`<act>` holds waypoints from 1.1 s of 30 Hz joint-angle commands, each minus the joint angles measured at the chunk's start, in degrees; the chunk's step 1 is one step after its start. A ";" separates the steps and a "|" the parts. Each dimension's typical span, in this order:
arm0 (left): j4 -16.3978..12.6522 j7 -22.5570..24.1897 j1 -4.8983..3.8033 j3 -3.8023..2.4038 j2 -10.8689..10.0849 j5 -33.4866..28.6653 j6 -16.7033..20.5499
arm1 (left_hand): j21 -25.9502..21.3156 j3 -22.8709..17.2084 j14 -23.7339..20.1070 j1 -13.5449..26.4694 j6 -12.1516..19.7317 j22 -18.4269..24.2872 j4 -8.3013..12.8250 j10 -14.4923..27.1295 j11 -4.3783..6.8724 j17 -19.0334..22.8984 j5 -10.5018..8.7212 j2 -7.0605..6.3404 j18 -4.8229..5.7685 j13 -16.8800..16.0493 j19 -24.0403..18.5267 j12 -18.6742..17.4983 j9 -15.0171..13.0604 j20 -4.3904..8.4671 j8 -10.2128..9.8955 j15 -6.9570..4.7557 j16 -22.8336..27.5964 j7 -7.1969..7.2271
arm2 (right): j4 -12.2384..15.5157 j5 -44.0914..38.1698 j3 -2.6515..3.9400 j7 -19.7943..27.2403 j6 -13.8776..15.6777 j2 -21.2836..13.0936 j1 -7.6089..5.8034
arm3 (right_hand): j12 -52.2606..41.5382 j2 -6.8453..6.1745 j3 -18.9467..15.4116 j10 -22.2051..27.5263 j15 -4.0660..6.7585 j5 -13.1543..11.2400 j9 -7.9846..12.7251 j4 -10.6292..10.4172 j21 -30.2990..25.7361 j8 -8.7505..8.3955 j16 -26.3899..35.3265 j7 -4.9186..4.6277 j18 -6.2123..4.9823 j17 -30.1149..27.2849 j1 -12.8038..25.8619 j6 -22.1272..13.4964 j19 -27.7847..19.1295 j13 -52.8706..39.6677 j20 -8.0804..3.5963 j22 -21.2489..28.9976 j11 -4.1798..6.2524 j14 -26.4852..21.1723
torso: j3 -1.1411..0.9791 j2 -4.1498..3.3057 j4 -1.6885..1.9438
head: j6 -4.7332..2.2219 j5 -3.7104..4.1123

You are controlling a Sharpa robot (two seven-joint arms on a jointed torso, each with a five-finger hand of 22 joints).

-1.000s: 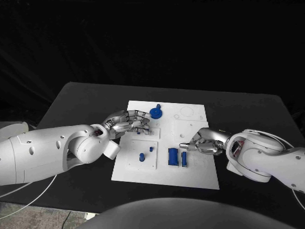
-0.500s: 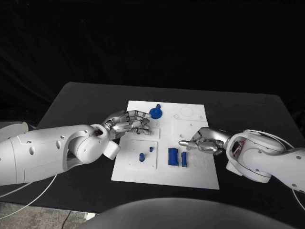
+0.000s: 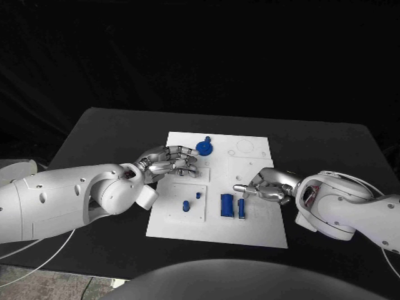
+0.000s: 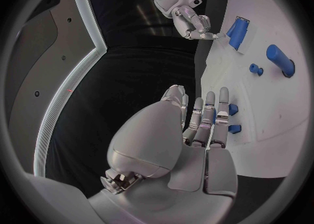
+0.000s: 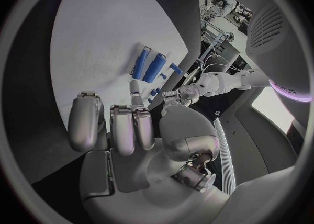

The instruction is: Assemble the parts on the task board

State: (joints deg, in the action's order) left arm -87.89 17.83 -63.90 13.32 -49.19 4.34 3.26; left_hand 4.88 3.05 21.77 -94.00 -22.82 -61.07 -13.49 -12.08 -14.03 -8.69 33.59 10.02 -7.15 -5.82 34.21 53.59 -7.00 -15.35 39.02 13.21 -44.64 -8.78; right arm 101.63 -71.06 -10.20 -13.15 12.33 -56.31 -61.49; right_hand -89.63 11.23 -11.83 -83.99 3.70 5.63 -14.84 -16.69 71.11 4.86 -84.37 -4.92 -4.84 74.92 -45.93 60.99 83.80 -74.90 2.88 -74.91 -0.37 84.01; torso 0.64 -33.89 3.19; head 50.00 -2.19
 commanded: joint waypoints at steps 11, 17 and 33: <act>0.17 -0.25 0.17 -0.04 0.17 -0.09 -1.83 | 0.40 -0.60 0.41 -0.26 -0.50 -0.20 -0.04 -0.61 -0.16 0.09 0.34 0.09 1.05 0.15 0.12 -0.31 0.12 0.43 -0.36 -0.08 -0.23 -3.56 | -0.11 0.76 0.00 0.46 -1.79 0.54 0.67 | -0.37 1.06 -0.98 -6.01 -0.19 0.35 0.21 0.07 0.41 0.11 -0.36 0.18 1.01 6.73 -1.42 1.28 0.64 -15.10 -0.16 -10.07 0.03 4.40 | -0.01 -0.01 -0.04 | 0.00 -0.03; 0.21 -0.49 0.19 -0.04 0.19 -0.09 -2.04 | 0.50 -0.98 0.63 -0.08 -0.61 -0.46 -0.05 -1.49 -0.52 0.14 0.34 0.00 1.21 0.30 0.07 -0.42 0.22 0.56 -0.45 -0.05 -0.24 -3.39 | -0.16 0.78 0.00 0.22 -2.10 0.62 0.72 | -0.37 1.09 -1.06 -6.01 -0.18 0.42 0.24 0.07 0.20 0.10 -0.25 0.18 0.97 6.54 -1.53 1.29 0.57 -15.10 -0.17 -10.01 0.04 4.36 | 0.00 0.01 -0.04 | 0.00 -0.05; 0.28 -0.90 0.23 -0.04 0.24 -0.09 -2.48 | 0.72 -1.74 1.16 0.29 -0.85 -0.98 -0.10 -3.24 -0.84 0.22 0.36 -0.24 1.49 0.70 0.04 -0.88 0.41 0.80 -0.62 -0.01 -0.30 -3.13 | -0.27 -0.54 0.01 -0.27 -2.41 0.79 0.75 | 2.16 2.36 -4.39 -3.73 -1.03 0.43 2.80 0.03 -4.15 -1.37 1.21 -1.18 0.16 4.34 -3.49 -4.33 -1.18 -12.43 0.56 -8.85 -0.94 3.66 | 0.00 0.00 -0.03 | 0.00 -0.10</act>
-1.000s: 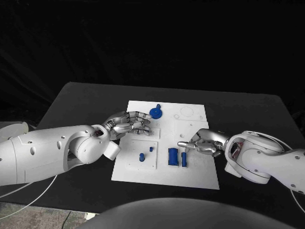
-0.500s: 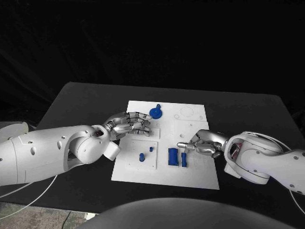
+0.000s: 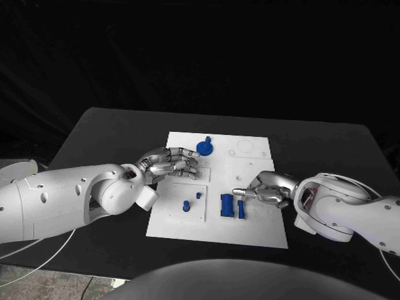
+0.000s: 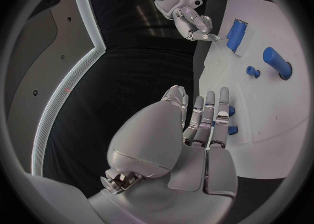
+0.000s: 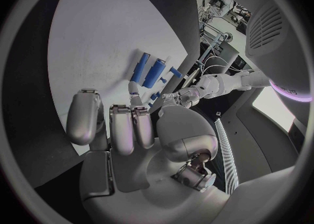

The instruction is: Assemble the parts on the task board

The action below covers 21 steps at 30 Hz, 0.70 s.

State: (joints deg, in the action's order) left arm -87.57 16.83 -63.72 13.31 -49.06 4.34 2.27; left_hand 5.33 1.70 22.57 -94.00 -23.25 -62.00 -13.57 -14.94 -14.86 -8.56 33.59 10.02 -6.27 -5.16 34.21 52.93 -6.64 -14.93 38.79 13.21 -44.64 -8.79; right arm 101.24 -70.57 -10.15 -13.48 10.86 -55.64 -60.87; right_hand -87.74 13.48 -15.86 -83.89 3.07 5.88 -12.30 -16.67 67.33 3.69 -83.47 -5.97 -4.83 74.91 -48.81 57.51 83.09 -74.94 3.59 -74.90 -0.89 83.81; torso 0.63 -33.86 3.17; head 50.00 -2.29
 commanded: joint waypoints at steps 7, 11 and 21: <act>-0.06 0.12 0.07 -0.04 0.10 -0.08 -1.58 | 0.34 -0.60 0.52 0.33 -0.51 -0.17 -0.01 -0.69 -0.05 0.11 0.37 -0.27 0.66 0.16 0.05 -0.39 0.08 0.45 -0.41 -0.03 -0.33 -3.07 | 0.29 -3.61 -0.04 2.55 2.89 -0.22 0.13 | -0.21 0.56 -1.60 -4.24 0.05 0.49 1.73 0.06 0.51 0.02 -0.10 -0.18 0.30 4.94 -1.58 -3.45 -0.21 -12.87 -0.39 -9.14 0.18 4.00 | 0.01 -0.04 -0.03 | 0.00 -0.10; -0.07 0.21 0.08 -0.04 0.05 -0.08 -1.55 | 0.37 -0.71 0.60 0.35 -0.56 -0.24 0.00 -0.86 -0.07 0.12 0.38 -0.30 0.68 0.22 0.06 -0.48 0.09 0.48 -0.42 -0.03 -0.34 -3.04 | 0.43 -3.87 -0.04 5.32 6.67 -0.53 0.14 | -0.94 0.83 -2.31 -4.92 0.26 1.04 1.86 0.03 2.26 0.96 -0.96 0.25 0.63 6.17 -2.35 -1.67 0.47 -13.62 -0.66 -9.61 0.35 4.39 | 0.00 -0.04 -0.02 | 0.00 -0.09; -1.43 5.41 0.06 -0.07 -0.74 1.21 -1.21 | 0.49 -0.63 1.95 1.87 -2.44 -0.55 -0.68 -3.75 0.53 0.36 0.11 -1.86 0.74 0.65 0.28 -1.37 0.23 0.82 -0.49 -0.30 -0.07 -2.59 | 0.77 10.81 -0.03 12.85 14.37 -1.70 -0.32 | 4.53 1.70 -3.54 -0.16 0.12 4.18 1.16 0.03 -4.45 3.64 3.92 0.96 -0.64 -0.79 -5.39 3.94 -1.91 -7.79 -0.52 -7.70 0.25 2.54 | 0.02 0.07 -0.06 | 0.00 -0.04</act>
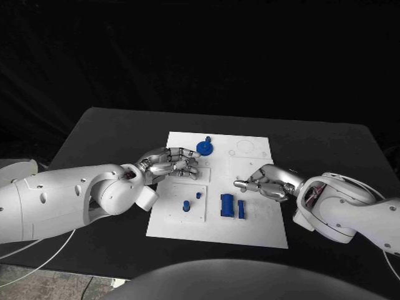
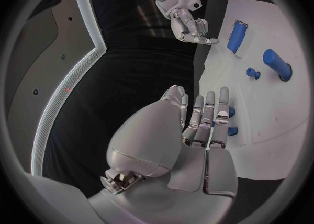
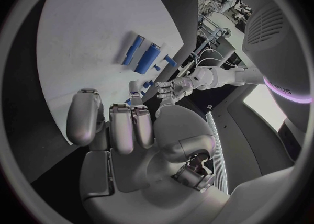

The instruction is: Assemble the parts on the task board

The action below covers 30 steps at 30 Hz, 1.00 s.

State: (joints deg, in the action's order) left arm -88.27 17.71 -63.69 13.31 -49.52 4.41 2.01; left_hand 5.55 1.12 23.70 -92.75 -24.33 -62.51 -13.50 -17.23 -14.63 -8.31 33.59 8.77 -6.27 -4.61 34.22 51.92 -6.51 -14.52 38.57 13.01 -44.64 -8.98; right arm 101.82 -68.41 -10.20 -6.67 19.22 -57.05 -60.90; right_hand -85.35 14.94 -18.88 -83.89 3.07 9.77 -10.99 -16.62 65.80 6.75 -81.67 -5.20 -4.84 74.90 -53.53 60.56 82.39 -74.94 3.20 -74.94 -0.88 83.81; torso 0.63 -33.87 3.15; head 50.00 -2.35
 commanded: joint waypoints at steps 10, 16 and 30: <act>-5.11 13.45 -0.79 -0.35 -1.90 2.63 5.99 | -2.24 5.73 -5.76 13.91 -9.00 3.02 -3.11 -2.83 3.02 2.83 -7.15 0.44 0.00 1.11 -5.63 -6.94 1.55 1.45 -6.62 -2.05 6.68 -2.23 | 0.22 40.91 0.03 21.80 3.58 -0.84 -4.17 | 52.66 1.58 -2.82 37.86 -9.23 -6.08 -0.51 -0.03 -54.84 1.47 55.95 -4.73 -2.86 -47.20 2.47 -0.09 -34.50 35.33 7.03 15.01 -6.78 -32.57 | -0.37 1.42 -0.61 | 0.00 -0.48; -8.82 16.86 -3.95 -0.46 -3.53 2.72 9.72 | -2.49 11.04 -18.96 18.26 -10.95 17.50 -3.35 3.15 6.02 6.31 -12.75 0.54 -1.12 1.26 -23.48 -18.09 1.69 2.40 -15.18 -4.82 28.91 -0.45 | -0.80 57.69 0.03 29.09 -0.01 -0.01 -6.58 | 66.78 0.87 -4.43 45.23 -13.92 -5.50 1.01 0.04 -62.40 -1.34 71.82 -3.24 -2.84 -59.58 0.60 -6.70 -44.63 51.89 11.20 28.43 -11.54 -43.00 | -0.48 1.55 -0.87 | 0.00 -0.94; -4.88 19.99 -5.52 -0.29 -0.60 1.74 16.33 | -5.32 13.63 -23.30 25.75 11.00 60.14 -3.30 14.80 10.85 7.87 -19.43 -2.41 -1.61 2.58 -34.22 -36.00 4.82 -1.88 -36.60 -5.36 42.83 10.56 | -4.85 61.19 0.02 33.47 -9.90 2.15 -6.64 | 78.76 -0.96 -4.90 79.71 -9.38 -4.10 8.95 0.06 -65.80 -4.70 81.61 9.57 -1.55 -74.84 -4.13 -43.17 -82.39 70.95 10.25 74.94 0.45 -83.66 | -0.52 0.52 -0.93 | 0.00 -0.75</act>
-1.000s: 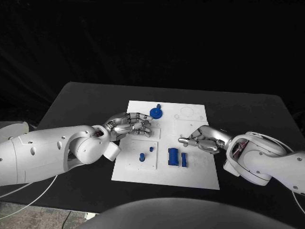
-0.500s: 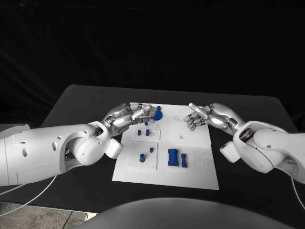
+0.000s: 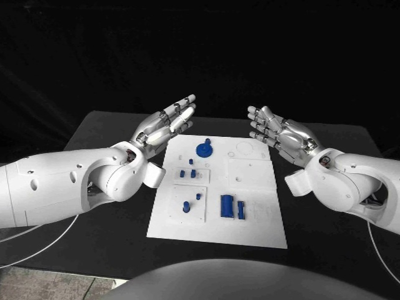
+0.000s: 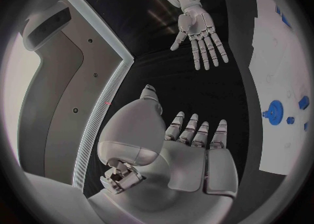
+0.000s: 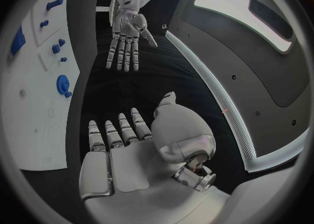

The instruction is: Assemble the parts on the task board

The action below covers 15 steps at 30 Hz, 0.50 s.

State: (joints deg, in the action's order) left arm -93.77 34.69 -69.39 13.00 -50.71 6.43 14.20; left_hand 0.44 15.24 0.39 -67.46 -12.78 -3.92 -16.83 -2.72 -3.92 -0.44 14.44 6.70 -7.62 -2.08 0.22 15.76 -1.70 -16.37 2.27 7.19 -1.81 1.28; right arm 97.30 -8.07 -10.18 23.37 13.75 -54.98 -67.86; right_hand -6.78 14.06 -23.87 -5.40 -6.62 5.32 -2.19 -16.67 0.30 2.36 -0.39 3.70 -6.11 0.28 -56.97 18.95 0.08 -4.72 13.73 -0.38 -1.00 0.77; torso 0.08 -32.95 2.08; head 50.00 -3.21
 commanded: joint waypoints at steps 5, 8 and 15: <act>1.42 1.01 0.46 0.05 1.26 -0.09 2.52 | -0.44 -5.11 -0.39 20.66 3.47 3.92 5.02 2.72 3.92 0.44 -4.57 -2.43 2.28 2.08 -0.22 -4.73 1.70 4.91 -2.27 -1.81 1.81 -1.28 | -0.64 0.08 -0.05 1.31 -1.80 0.05 0.72 | 2.50 -4.42 7.35 5.40 2.33 -5.32 2.19 5.17 -0.30 -2.36 0.39 0.34 1.15 -0.28 16.47 -9.15 -0.08 4.72 -4.50 0.38 1.00 -0.77 | 0.01 -0.30 0.15 | 0.00 0.11; 1.47 0.90 0.63 -0.19 1.35 -0.21 3.04 | -0.44 -9.04 -0.39 36.97 6.95 3.92 9.44 2.72 3.92 0.44 -8.26 -6.70 7.62 2.08 -0.22 -8.86 1.70 9.18 -2.27 -7.19 1.81 -1.28 | -0.75 0.21 0.12 1.39 -1.28 0.21 0.83 | 6.78 -7.37 13.69 5.40 6.62 -5.32 2.19 9.56 -0.30 -2.36 0.39 -3.70 6.11 -0.28 31.00 -13.02 -0.08 4.72 -8.04 0.38 1.00 -0.77 | 0.00 -0.26 0.12 | -0.26 0.16; 2.01 -0.44 2.61 -3.15 2.43 -1.65 9.25 | -0.44 -15.24 -0.39 59.79 12.78 3.92 16.83 2.72 3.92 0.44 -14.44 -6.70 7.62 2.08 -0.22 -15.76 1.70 16.37 -2.27 -7.19 1.81 -1.28 | -2.05 1.75 2.09 2.38 4.92 2.19 2.18 | 6.78 -14.06 23.87 5.40 6.62 -5.32 2.19 16.67 -0.30 -2.36 0.39 -3.70 6.11 -0.28 50.28 -18.95 -0.08 4.72 -13.73 0.38 1.00 -0.77 | -0.01 0.15 -0.33 | -3.37 0.78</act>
State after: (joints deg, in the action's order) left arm -91.86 35.01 -67.07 10.10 -48.60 5.82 19.14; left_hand 0.20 0.05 0.03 -9.03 -0.29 -0.05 -0.19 0.00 -0.29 -0.05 0.15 0.01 -0.39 -0.07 0.03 0.19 -0.05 -0.19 0.19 0.28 -0.20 0.02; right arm 95.59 -7.44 -8.31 24.74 14.13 -53.15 -65.93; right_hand -0.20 0.09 -0.38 -0.27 -0.28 0.20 -0.05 -0.07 0.31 0.20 -0.39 0.01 -0.34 0.05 -7.90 0.21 -0.01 -0.05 0.29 -0.05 0.04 -0.01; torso 0.09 -33.07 2.01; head 48.03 -2.71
